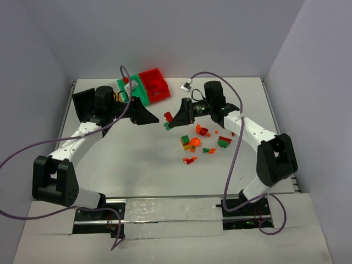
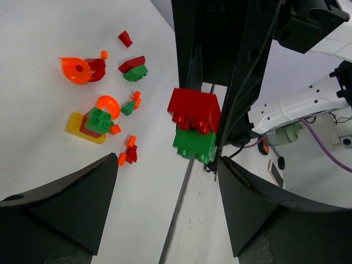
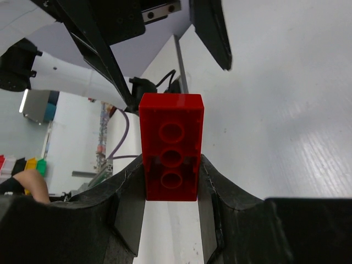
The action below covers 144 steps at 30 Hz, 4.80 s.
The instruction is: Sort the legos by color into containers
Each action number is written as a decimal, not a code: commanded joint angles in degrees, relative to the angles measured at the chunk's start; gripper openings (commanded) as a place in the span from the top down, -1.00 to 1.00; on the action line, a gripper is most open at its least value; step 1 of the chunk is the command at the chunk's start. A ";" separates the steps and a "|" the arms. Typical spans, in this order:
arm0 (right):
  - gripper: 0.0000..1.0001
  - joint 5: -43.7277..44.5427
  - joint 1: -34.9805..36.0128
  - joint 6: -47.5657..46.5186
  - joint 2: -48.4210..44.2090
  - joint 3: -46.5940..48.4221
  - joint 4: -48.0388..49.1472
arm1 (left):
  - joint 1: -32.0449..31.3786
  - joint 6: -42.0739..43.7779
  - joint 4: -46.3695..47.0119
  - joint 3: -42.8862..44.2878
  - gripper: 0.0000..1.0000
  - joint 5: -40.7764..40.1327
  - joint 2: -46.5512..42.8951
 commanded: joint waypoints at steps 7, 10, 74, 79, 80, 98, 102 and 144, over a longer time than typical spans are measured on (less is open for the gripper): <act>1.00 -2.78 1.74 1.55 -2.60 0.68 4.05 | -4.76 -2.41 4.77 0.17 -0.59 4.50 -1.09; 1.00 -2.78 1.77 1.33 -2.53 0.77 3.98 | -5.53 -2.14 4.81 0.01 -0.54 5.52 -1.01; -0.51 -0.49 1.05 -5.28 -1.11 3.67 -7.62 | -6.20 5.95 -3.95 -1.33 1.00 7.69 -1.60; -0.43 -0.84 1.22 -5.55 -0.61 4.25 -7.87 | -6.14 5.36 -3.85 -1.24 1.00 7.57 -1.51; -0.36 -1.02 1.22 -5.31 -0.47 4.17 -7.37 | -6.20 5.20 -3.85 -1.22 1.00 7.49 -1.49; 0.69 -1.40 1.55 -5.76 -0.40 4.17 -6.69 | -6.09 8.54 -6.99 -0.91 1.00 6.70 -0.52; 0.91 -1.35 -0.44 -4.68 -1.27 3.64 -5.38 | -4.12 15.12 -14.15 -1.61 1.00 6.44 0.43; 1.00 18.76 -3.74 -16.93 -4.89 5.73 -16.77 | 7.42 30.38 -20.77 50.57 -0.80 -52.47 38.13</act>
